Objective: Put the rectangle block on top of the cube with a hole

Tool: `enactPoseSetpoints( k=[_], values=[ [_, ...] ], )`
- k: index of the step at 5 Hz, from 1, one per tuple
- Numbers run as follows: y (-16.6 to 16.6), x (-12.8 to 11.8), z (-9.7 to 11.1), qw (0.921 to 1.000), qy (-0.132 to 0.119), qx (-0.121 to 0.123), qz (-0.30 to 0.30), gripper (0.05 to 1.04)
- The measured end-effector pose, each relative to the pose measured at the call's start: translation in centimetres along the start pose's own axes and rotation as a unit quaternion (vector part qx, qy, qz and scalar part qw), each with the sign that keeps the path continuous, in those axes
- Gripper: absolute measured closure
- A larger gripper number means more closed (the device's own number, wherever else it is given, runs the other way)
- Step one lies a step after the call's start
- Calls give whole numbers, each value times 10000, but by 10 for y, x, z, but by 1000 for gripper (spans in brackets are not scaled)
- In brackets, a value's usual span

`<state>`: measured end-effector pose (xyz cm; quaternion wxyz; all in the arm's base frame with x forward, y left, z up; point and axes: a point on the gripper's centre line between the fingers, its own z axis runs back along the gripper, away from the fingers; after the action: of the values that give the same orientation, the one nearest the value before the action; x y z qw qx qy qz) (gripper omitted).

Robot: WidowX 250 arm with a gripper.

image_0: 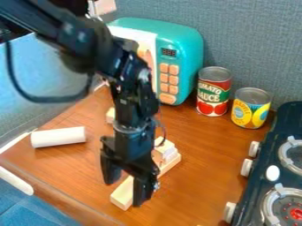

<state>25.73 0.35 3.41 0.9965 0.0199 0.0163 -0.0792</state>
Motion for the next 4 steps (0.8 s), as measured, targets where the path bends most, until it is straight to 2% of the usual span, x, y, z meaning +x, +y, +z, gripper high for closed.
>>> enactPoseSetpoints(
  k=[1, 2, 3, 4],
  values=[
    [11, 18, -22, 9993, 61, 223, 277, 83],
    [16, 33, -26, 9976, 11, 423, 547, 83],
    [11, 35, -26, 9978, -44, 292, 588, 119],
    [6, 34, -22, 9989, -12, 180, 435, 396]
  ],
)
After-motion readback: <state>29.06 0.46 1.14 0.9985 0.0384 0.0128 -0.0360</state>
